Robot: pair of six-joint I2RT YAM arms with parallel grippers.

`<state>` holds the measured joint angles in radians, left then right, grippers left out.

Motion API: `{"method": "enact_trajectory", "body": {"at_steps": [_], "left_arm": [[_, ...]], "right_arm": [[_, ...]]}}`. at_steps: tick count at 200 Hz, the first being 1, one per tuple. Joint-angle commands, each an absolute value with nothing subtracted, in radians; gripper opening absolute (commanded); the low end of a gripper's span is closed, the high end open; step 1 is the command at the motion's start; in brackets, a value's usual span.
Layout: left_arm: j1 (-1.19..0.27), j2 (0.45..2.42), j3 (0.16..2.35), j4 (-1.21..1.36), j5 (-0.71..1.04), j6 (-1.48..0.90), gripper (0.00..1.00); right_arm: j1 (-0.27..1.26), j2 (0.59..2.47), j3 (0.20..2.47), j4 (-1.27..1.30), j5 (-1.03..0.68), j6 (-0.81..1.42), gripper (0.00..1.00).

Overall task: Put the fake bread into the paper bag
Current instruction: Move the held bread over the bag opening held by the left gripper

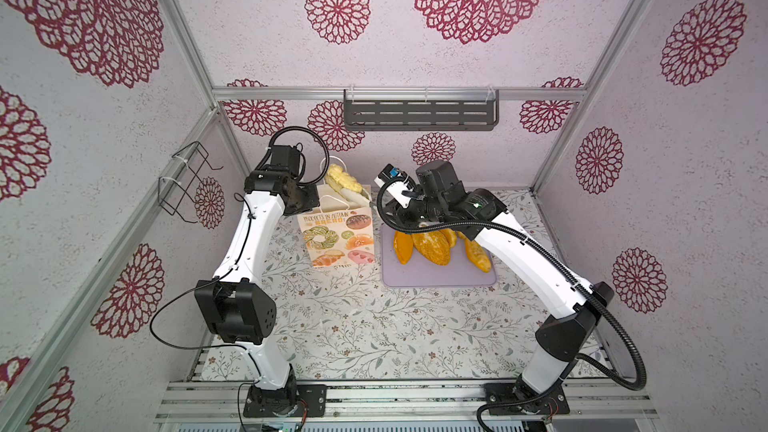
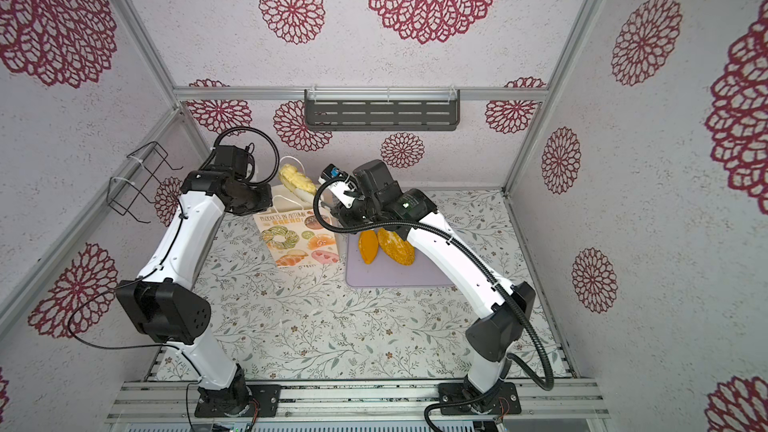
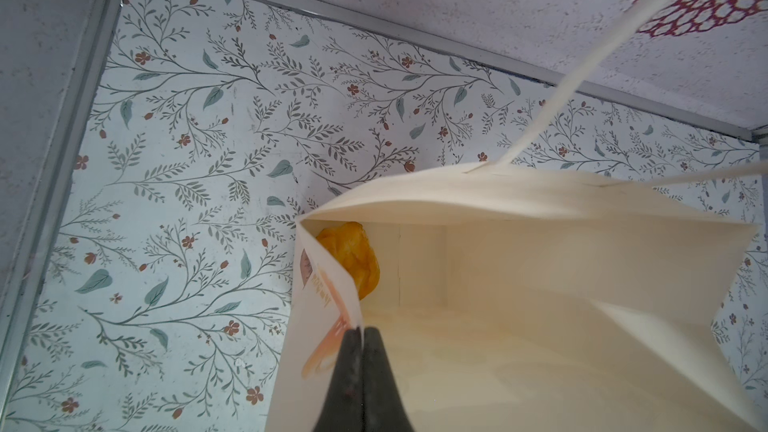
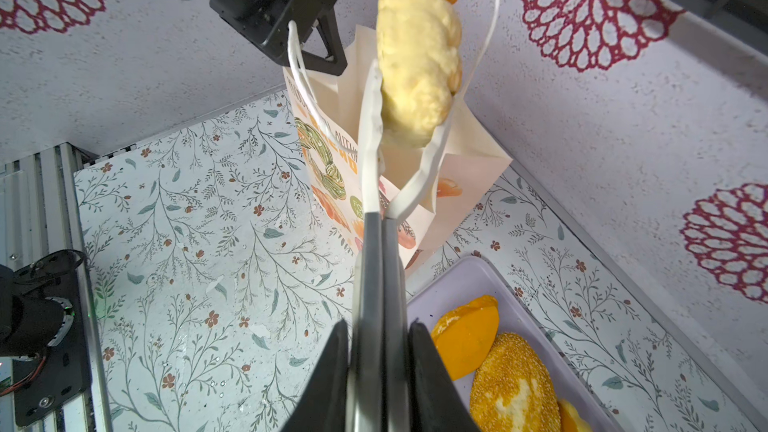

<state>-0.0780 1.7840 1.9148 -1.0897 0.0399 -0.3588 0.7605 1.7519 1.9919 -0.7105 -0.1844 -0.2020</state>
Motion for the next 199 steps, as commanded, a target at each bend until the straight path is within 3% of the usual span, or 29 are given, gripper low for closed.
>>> {"method": "enact_trajectory", "body": {"at_steps": [1, 41, 179, 199], "left_arm": [[-0.086, 1.754, 1.911, -1.089, 0.044, -0.341, 0.0], [-0.087, 1.757, 1.914, -1.092, 0.044, -0.341, 0.0], [-0.086, 1.757, 1.915, -1.094, 0.036, -0.343, 0.0], [-0.086, 1.758, 1.915, -1.094, 0.04, -0.345, 0.0]], "right_arm": [[0.765, 1.772, 2.079, -0.7, -0.181, -0.242, 0.0], [0.772, 1.884, 2.245, -0.812, -0.147, -0.255, 0.0], [0.793, 1.916, 2.246, -0.862, -0.152, -0.298, 0.0], [0.793, 1.91, 2.246, -0.863, -0.137, -0.293, 0.12]]}}
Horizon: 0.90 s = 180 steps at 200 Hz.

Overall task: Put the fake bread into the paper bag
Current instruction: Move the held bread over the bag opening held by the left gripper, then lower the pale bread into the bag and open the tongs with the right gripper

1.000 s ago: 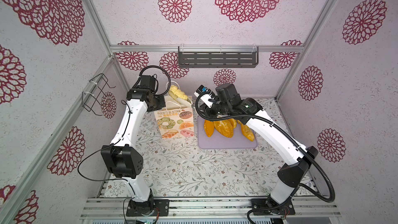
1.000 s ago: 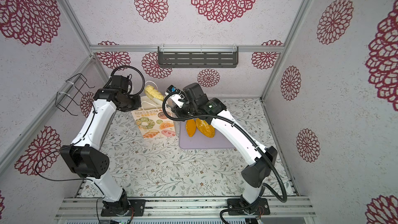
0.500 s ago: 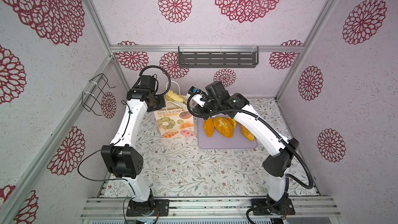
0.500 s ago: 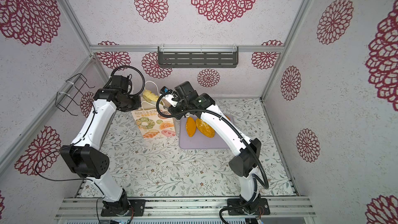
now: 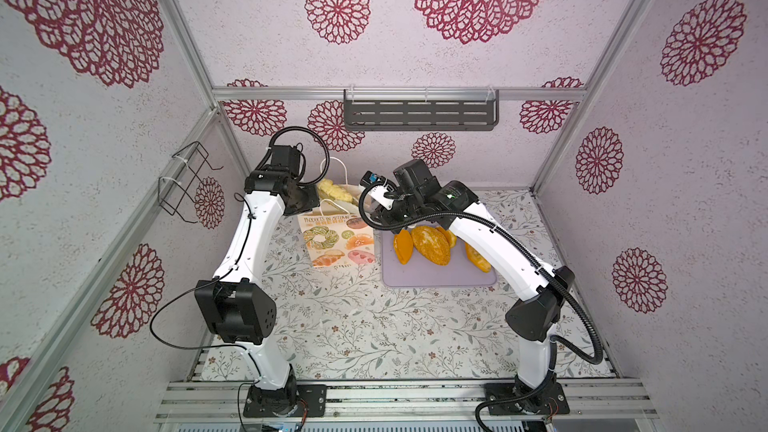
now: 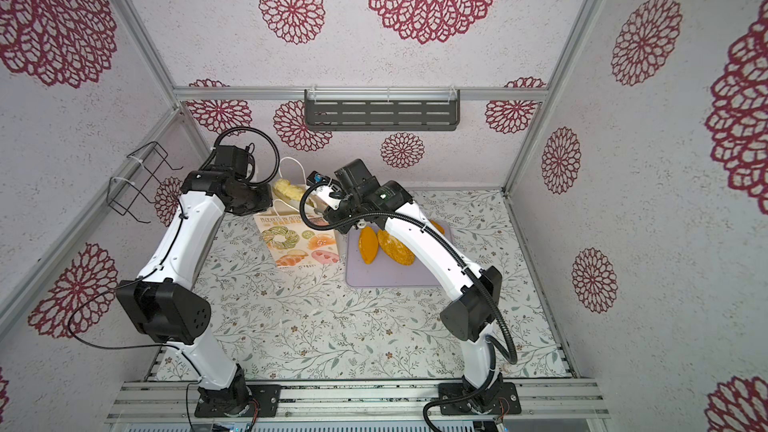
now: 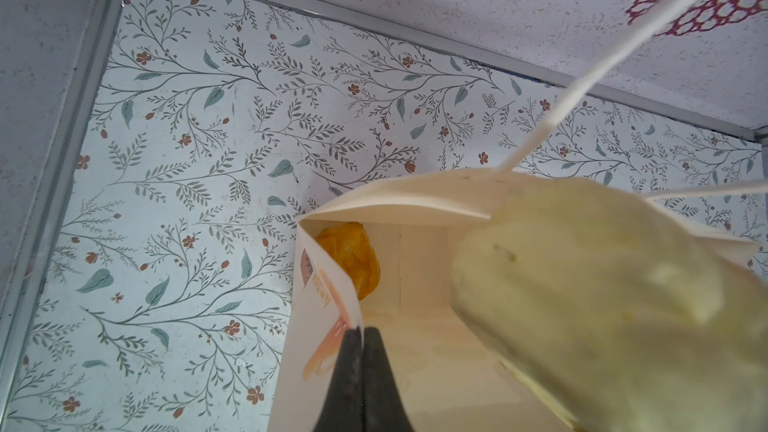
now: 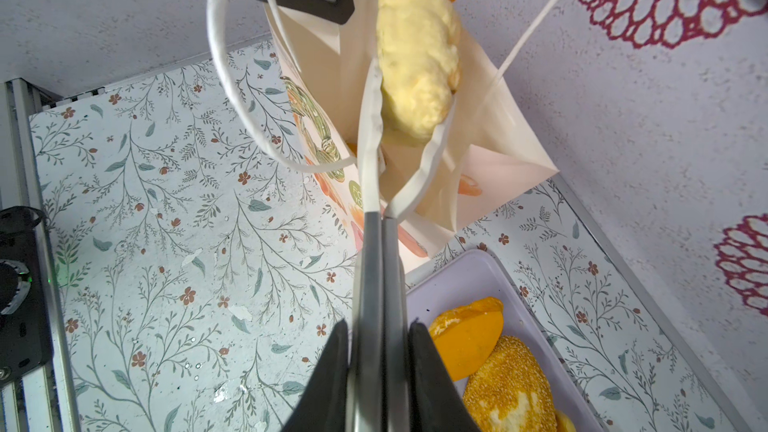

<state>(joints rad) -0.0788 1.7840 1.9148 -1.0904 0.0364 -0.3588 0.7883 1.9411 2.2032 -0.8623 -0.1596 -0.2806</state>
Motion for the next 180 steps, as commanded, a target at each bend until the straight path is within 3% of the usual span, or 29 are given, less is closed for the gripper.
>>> {"method": "enact_trajectory", "body": {"at_steps": [1, 38, 87, 105, 132, 180], "left_arm": [[-0.086, 1.758, 1.916, -1.094, 0.039, -0.345, 0.0], [-0.086, 1.759, 1.914, -1.093, 0.041, -0.345, 0.0], [-0.086, 1.76, 1.915, -1.094, 0.041, -0.345, 0.0], [-0.087, 1.758, 1.915, -1.094, 0.041, -0.345, 0.0], [-0.086, 1.758, 1.914, -1.094, 0.041, -0.345, 0.0], [-0.086, 1.757, 1.915, -1.095, 0.041, -0.345, 0.0]], "right_arm": [[0.793, 1.91, 2.246, -0.863, -0.137, -0.292, 0.12], [0.796, 1.898, 2.245, -0.841, -0.105, -0.278, 0.23], [0.797, 1.874, 2.244, -0.809, -0.101, -0.256, 0.3], [0.795, 1.866, 2.244, -0.799, -0.09, -0.247, 0.4], [0.796, 1.855, 2.24, -0.789, -0.067, -0.234, 0.48], [0.796, 1.84, 2.241, -0.752, -0.051, -0.203, 0.5]]}}
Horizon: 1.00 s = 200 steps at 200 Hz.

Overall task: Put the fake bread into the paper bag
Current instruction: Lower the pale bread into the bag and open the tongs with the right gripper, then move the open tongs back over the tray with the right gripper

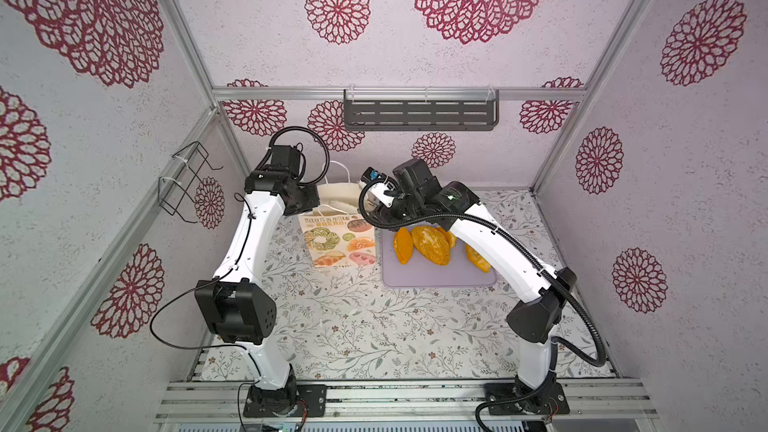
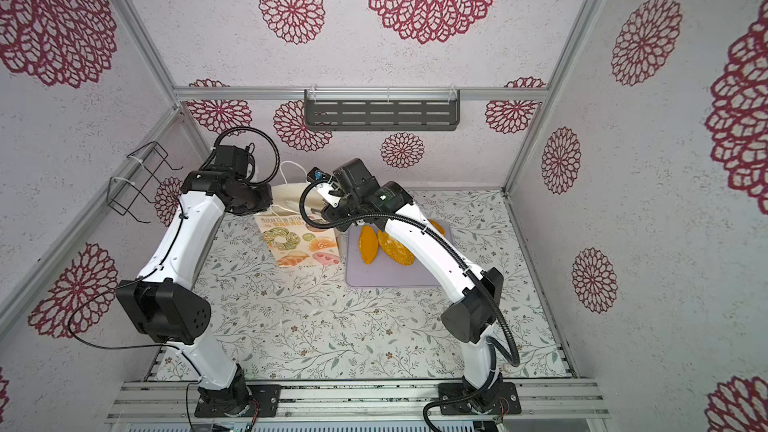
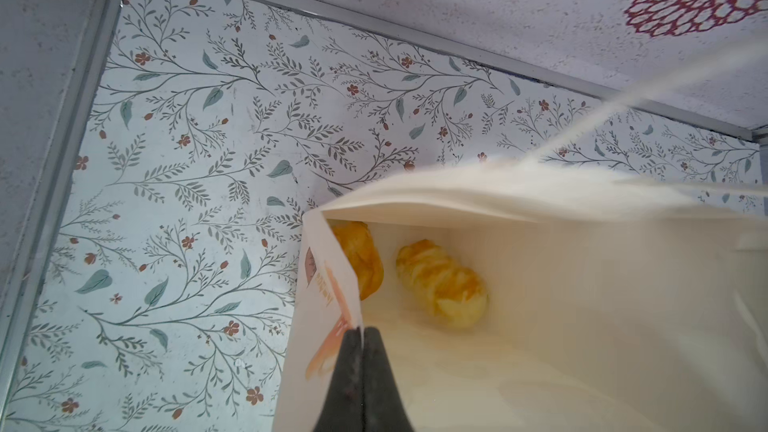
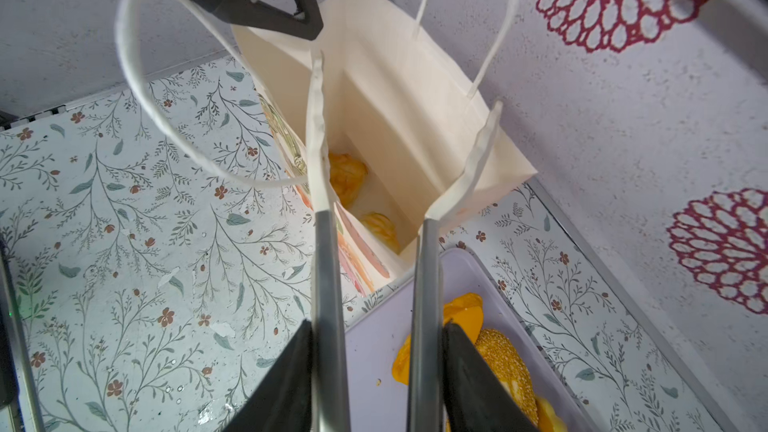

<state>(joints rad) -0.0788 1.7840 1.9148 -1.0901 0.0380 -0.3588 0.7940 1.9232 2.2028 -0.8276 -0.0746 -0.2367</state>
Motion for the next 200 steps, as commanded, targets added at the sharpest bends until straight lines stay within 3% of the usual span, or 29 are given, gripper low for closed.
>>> {"method": "enact_trajectory", "body": {"at_steps": [1, 129, 200], "left_arm": [[-0.086, 1.757, 1.915, -1.094, 0.041, -0.345, 0.0], [-0.082, 1.759, 1.925, -1.107, 0.018, -0.348, 0.0], [-0.071, 1.762, 1.922, -1.1, 0.031, -0.353, 0.0]], "right_arm": [[0.796, 1.84, 2.241, -0.751, -0.05, -0.201, 0.5], [0.782, 1.746, 2.23, -0.79, 0.078, -0.08, 0.48], [0.753, 1.508, 1.854, -0.62, 0.097, 0.032, 0.48]]}}
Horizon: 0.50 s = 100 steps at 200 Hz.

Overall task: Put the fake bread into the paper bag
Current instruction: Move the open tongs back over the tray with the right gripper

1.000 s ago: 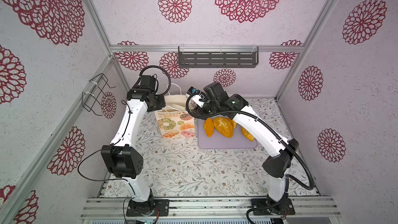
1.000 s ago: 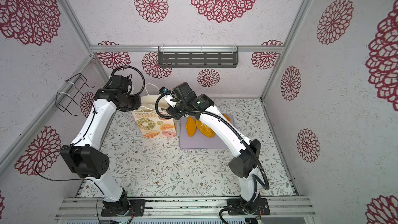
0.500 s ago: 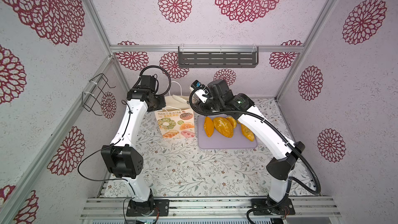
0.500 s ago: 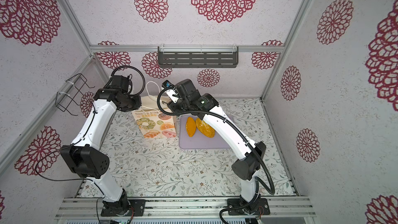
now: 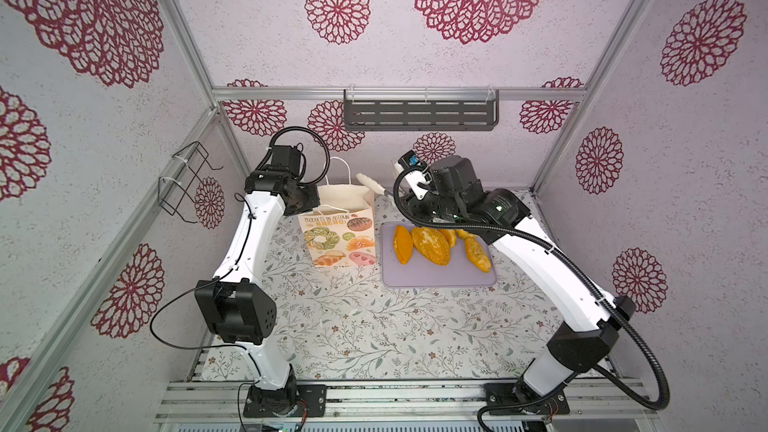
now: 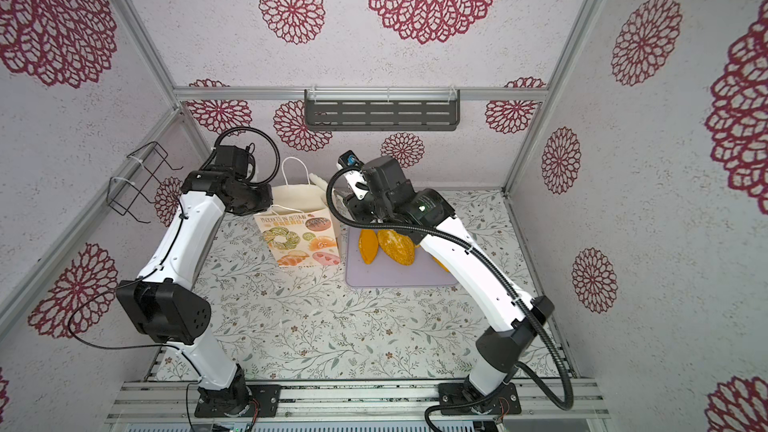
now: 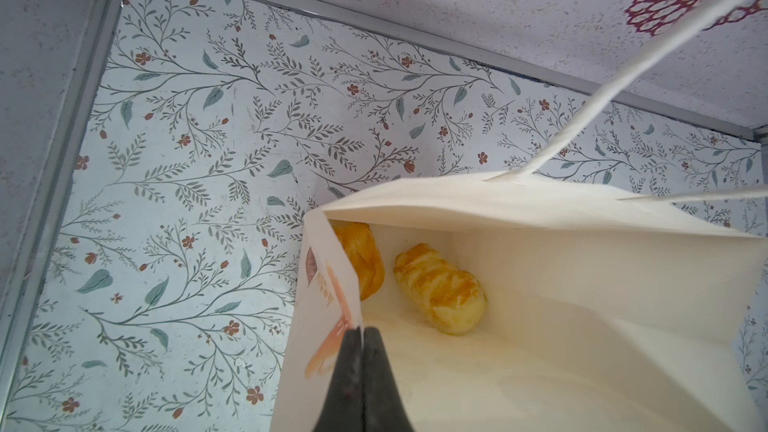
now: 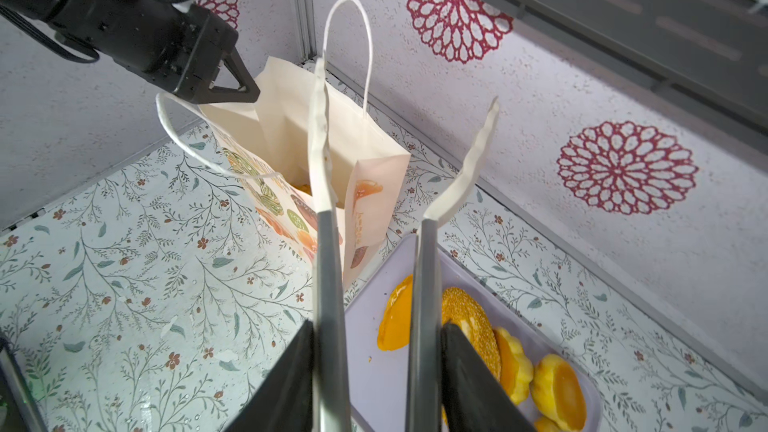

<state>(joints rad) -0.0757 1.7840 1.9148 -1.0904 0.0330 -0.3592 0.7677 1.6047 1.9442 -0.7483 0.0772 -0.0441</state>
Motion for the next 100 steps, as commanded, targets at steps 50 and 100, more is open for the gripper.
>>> {"method": "enact_trajectory", "body": {"at_steps": [50, 100], "left_arm": [[-0.074, 1.756, 1.908, -1.078, 0.058, -0.363, 0.0], [-0.073, 1.736, 1.907, -1.077, 0.046, -0.362, 0.0]], "right_arm": [[0.735, 1.368, 1.613, -0.509, 0.114, 0.168, 0.48], [0.729, 1.279, 1.406, -0.407, 0.133, 0.297, 0.48]]}}
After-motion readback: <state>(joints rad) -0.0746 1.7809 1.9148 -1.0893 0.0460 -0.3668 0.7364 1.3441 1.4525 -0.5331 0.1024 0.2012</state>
